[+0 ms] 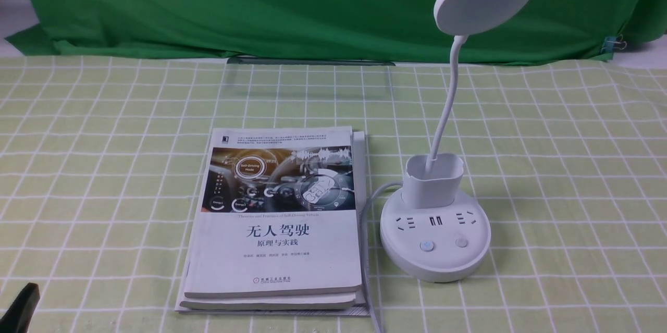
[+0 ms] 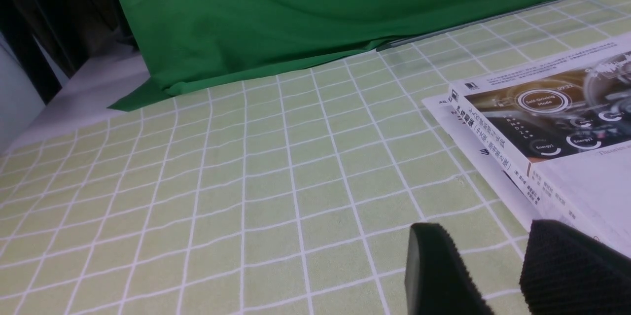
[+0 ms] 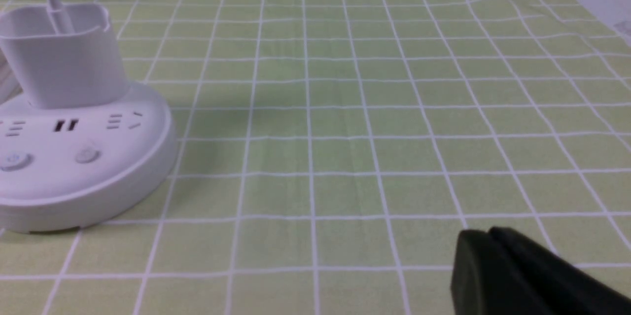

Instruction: Turn off the desk lamp on the green coffee tablecloth by hand.

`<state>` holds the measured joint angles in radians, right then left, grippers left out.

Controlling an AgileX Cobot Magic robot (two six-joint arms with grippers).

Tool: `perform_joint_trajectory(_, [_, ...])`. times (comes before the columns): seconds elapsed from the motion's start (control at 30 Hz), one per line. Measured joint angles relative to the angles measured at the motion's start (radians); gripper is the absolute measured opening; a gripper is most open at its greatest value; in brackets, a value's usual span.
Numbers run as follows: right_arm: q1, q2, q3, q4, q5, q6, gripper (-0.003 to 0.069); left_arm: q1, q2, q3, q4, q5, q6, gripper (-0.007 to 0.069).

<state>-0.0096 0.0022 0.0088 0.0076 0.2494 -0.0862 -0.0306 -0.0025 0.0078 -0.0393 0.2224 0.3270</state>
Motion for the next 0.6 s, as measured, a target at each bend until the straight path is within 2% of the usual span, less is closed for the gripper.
perform_joint_trajectory(0.6, [0.000,0.000,0.000,0.000,0.003,0.000,0.0129,0.000,0.000,0.000,0.000,0.000,0.000,0.0243])
